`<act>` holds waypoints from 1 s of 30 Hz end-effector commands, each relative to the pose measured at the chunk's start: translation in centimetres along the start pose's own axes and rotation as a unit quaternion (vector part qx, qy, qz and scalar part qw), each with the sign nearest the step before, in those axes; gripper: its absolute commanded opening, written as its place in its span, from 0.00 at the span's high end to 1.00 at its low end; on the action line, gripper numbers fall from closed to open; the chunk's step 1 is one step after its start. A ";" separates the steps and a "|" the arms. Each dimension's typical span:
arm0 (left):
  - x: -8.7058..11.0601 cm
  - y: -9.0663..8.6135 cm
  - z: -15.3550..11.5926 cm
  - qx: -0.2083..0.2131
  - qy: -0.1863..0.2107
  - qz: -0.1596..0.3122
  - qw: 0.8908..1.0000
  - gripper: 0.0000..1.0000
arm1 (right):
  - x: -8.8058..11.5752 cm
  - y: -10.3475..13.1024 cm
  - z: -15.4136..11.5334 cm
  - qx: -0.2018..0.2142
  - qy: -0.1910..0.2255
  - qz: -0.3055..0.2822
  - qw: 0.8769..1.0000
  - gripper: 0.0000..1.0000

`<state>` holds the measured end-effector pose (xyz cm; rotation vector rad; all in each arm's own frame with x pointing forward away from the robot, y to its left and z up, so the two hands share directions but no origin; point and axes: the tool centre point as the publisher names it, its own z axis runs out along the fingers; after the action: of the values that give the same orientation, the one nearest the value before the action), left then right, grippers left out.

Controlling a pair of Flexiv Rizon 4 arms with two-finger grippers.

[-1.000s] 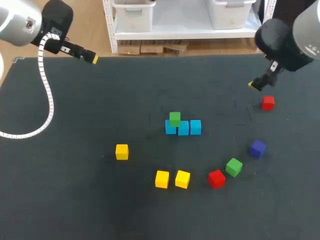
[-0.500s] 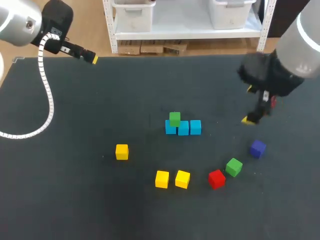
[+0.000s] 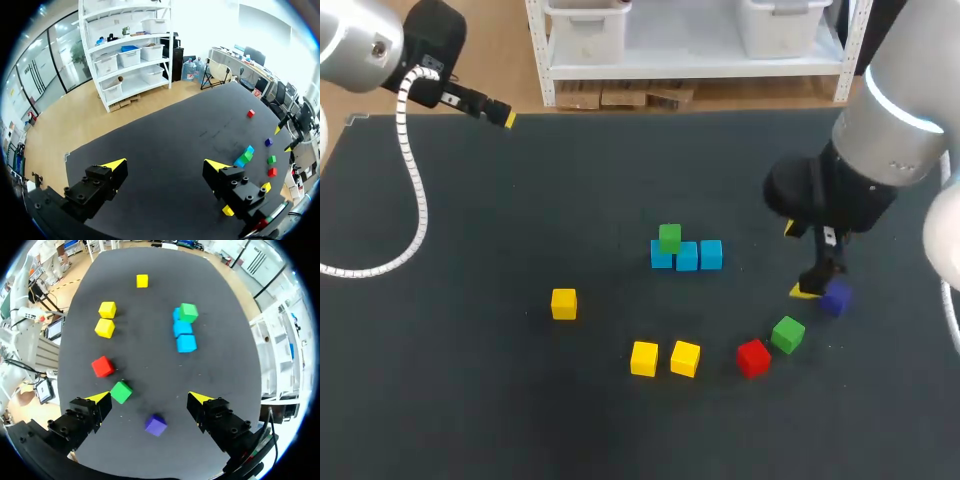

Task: Place the blue cubes, place green cubes on the blue cubes, place the yellow cubes on the green cubes, then place the red cubes on the yellow cubes, and place purple cube on the red cubes.

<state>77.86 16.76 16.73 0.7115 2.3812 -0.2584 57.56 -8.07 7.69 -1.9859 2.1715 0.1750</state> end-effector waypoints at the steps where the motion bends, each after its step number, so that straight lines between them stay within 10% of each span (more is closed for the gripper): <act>1: 0.0 0.1 0.0 0.002 -0.002 0.001 1.000 0.00 | 0.1 0.2 0.5 -0.036 0.012 0.001 0.999 0.00; 30: 0.0 0.1 0.0 0.002 -0.002 0.001 1.000 0.00 | -0.7 0.7 1.7 -0.087 0.015 0.005 0.996 0.00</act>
<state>77.87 16.78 16.73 0.7114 2.3813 -0.2581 55.59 -7.68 6.47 -2.0458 2.2407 0.3106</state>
